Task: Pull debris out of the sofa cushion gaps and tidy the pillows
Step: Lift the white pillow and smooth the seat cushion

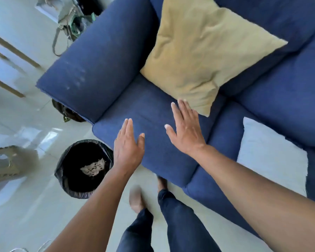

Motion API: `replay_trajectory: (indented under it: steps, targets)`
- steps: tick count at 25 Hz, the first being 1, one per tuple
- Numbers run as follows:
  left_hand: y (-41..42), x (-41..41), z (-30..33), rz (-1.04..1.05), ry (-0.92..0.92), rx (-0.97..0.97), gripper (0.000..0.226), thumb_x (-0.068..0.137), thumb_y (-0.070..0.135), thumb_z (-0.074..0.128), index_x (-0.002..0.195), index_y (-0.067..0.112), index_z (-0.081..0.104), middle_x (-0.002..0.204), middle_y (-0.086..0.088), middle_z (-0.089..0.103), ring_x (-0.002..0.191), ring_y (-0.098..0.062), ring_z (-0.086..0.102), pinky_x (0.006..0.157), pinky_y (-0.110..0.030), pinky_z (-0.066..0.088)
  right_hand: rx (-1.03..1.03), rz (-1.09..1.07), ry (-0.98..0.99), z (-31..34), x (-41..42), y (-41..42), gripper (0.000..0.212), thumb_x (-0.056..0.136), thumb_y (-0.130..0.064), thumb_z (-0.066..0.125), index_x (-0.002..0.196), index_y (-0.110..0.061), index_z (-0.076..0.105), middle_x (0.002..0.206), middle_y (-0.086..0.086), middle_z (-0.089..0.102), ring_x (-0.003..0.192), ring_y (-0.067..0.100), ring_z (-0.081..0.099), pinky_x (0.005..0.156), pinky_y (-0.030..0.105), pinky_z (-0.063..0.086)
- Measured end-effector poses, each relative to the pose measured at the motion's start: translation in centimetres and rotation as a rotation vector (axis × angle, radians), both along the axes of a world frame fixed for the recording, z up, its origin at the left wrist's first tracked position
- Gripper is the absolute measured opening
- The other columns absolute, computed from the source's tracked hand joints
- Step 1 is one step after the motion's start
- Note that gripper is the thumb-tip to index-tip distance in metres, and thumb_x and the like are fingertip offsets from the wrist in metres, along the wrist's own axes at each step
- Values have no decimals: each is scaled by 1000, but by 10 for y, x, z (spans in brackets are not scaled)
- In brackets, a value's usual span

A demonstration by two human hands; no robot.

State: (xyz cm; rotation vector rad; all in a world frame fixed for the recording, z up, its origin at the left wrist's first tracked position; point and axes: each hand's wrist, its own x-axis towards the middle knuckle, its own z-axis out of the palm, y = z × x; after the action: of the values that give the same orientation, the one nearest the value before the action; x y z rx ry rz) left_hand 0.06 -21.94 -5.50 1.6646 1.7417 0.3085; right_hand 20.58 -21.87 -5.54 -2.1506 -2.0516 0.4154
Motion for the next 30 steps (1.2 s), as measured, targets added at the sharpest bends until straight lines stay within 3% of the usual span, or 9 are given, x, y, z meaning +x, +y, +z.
replay_trajectory:
  steps: [5, 9, 12, 18, 22, 25, 28, 30]
  targets:
    - [-43, 129, 12, -315, -44, -15, 66, 104, 33, 50, 160, 12, 21, 168, -4, 19, 154, -20, 19, 120, -39, 24, -22, -409, 8, 8, 129, -124, 75, 94, -38, 53, 157, -4, 29, 167, 19, 22, 155, 36, 19, 119, 58, 28]
    - [-83, 227, 1, -484, -38, -97, 64, 105, 36, 46, 160, 18, 19, 168, 4, 20, 154, -13, 19, 119, -34, 25, -71, -594, 28, -8, 216, -215, 74, 98, -35, 54, 158, -4, 24, 168, 18, 16, 157, 35, 13, 121, 56, 25]
    - [-118, 308, -14, -550, 4, -135, 62, 104, 35, 46, 159, 18, 22, 166, 5, 25, 153, -13, 22, 120, -33, 25, -116, -696, 94, -28, 281, -270, 76, 100, -34, 55, 160, -7, 17, 170, 15, 8, 158, 31, 4, 125, 54, 17]
    - [-163, 436, -49, -541, 77, -203, 64, 103, 33, 52, 157, 12, 27, 164, -3, 31, 151, -20, 28, 120, -34, 25, -190, -786, 158, -58, 391, -325, 81, 97, -33, 58, 160, -6, 16, 169, 19, 6, 158, 34, 4, 124, 54, 17]
    - [-151, 480, -75, -421, 124, -252, 65, 100, 44, 53, 154, 15, 33, 155, -3, 42, 143, -24, 39, 113, -36, 33, -205, -886, 269, -92, 441, -329, 84, 97, -40, 59, 161, -8, 15, 169, 18, 7, 158, 34, 5, 125, 52, 14]
    - [-134, 496, -95, -246, 89, -355, 69, 93, 57, 57, 147, 18, 41, 141, 1, 53, 133, -24, 48, 102, -35, 42, -240, -1224, 587, -117, 476, -322, 97, 86, -62, 63, 160, -18, 18, 168, 8, 20, 155, 30, 20, 124, 49, 23]
    - [-114, 504, -114, 25, -39, -601, 99, 66, 74, 76, 144, 20, 48, 133, 8, 59, 118, -19, 62, 97, -35, 49, -254, -1528, 932, -129, 496, -318, 110, 75, -74, 69, 159, -21, 21, 159, -6, 36, 147, 24, 37, 111, 34, 35]
    - [-105, 501, -121, 164, -216, -782, 112, 48, 63, 93, 144, 21, 51, 126, 5, 70, 106, -19, 72, 93, -41, 58, -297, -1592, 1065, -126, 501, -316, 110, 70, -67, 79, 154, -15, 33, 140, -8, 49, 134, 22, 51, 97, 29, 41]
